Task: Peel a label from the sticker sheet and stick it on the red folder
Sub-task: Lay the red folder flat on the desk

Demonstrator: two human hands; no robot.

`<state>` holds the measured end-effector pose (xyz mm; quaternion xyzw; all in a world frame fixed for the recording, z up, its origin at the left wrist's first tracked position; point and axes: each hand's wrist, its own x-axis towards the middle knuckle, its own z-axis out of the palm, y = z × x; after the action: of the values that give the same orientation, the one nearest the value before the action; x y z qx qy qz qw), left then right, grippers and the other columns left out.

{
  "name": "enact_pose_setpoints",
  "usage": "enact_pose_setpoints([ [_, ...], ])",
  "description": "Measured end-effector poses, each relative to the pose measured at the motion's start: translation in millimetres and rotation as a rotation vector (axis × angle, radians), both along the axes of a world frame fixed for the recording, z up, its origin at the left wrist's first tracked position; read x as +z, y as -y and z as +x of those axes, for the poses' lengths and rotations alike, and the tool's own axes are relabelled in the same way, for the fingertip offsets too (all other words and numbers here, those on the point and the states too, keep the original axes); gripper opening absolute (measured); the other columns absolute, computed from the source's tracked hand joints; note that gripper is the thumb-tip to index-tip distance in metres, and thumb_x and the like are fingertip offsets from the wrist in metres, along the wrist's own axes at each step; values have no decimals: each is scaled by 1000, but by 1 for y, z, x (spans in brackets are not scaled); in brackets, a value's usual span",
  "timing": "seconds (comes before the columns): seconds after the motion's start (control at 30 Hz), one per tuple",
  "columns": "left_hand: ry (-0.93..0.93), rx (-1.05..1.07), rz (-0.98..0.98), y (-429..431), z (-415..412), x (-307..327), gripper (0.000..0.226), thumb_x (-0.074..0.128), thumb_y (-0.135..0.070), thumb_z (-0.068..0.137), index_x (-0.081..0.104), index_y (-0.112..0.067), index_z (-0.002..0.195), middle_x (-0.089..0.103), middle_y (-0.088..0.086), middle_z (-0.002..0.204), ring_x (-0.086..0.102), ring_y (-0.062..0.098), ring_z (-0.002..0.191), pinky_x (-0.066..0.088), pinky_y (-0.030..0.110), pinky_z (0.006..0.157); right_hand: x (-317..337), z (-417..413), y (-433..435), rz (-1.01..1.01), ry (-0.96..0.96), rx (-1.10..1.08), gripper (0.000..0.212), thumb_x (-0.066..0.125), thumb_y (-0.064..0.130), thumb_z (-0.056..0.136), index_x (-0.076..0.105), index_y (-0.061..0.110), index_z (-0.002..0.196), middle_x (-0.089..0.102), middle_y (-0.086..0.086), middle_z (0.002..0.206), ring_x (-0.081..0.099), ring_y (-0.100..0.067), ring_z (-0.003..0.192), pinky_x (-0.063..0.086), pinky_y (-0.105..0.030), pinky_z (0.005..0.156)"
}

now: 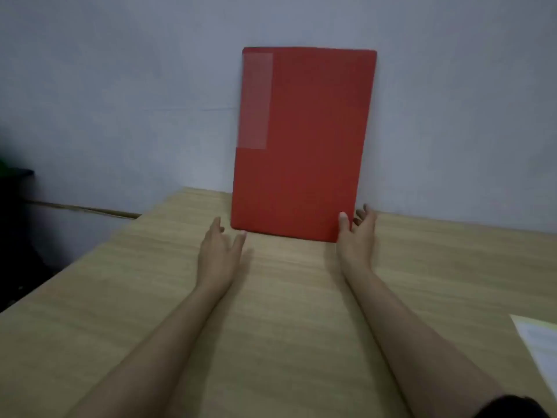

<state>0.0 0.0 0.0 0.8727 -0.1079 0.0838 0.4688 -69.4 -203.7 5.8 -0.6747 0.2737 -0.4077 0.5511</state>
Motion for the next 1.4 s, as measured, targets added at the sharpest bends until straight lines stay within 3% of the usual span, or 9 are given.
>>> enact_pose_setpoints([
  [0.2,6,-41,-216,34,52,3,54,53,-30,90,35,-12,138,50,13,138,49,26,125,37,38,107,-1,17,8,-53,49,51,47,51,14,91,37,20,135,53,-8,134,49,-18,122,38,-27,100],
  [0.33,16,11,-304,49,68,6,52,51,-31,91,37,-11,137,48,14,138,45,25,128,33,32,106,-2,21,13,-86,64,38,45,52,5,89,40,20,129,60,-6,122,53,-11,103,36,-8,75],
  [0.47,-8,75,-389,45,62,9,49,52,-40,89,46,-8,125,54,14,127,52,26,117,39,35,102,1,12,8,-74,68,38,43,51,-1,87,41,20,124,61,-4,111,57,-13,92,40,-2,67],
  [0.53,3,119,-417,39,51,18,49,57,-43,85,48,-6,116,59,14,118,56,27,107,44,36,95,4,1,0,-58,65,50,42,50,-2,88,41,19,123,60,-3,107,58,-12,89,42,-4,69],
  [0.67,2,145,-423,27,23,47,51,61,-48,80,47,-6,106,58,9,101,55,22,91,41,29,80,14,-29,-13,-54,77,76,43,50,-3,87,41,22,121,61,-10,110,58,-22,103,45,-30,87],
  [0.83,65,141,-476,17,-13,84,60,61,-56,77,48,-6,107,63,10,100,58,25,90,44,34,81,30,-82,-19,-114,87,135,43,51,0,88,42,26,119,62,-8,103,61,-19,93,45,-28,80],
  [0.97,141,111,-496,13,-53,104,49,60,-56,77,46,-11,93,58,3,88,54,21,79,42,32,73,53,-121,-18,-132,111,125,41,55,9,88,43,25,124,60,-4,99,61,-19,93,47,-31,81],
  [1.13,129,48,-473,15,-111,104,44,59,-53,80,46,-11,88,56,-1,81,53,20,78,36,27,68,89,-163,-13,-197,108,11,53,59,14,87,40,19,135,60,-9,120,59,-21,110,45,-36,99],
  [1.4,-3,-78,-285,22,-176,46,50,61,-45,82,50,-6,111,61,16,119,58,32,108,40,31,84,63,-227,-3,-212,-80,-123,59,63,14,84,40,8,137,52,-14,137,50,-26,126,37,-36,109],
])
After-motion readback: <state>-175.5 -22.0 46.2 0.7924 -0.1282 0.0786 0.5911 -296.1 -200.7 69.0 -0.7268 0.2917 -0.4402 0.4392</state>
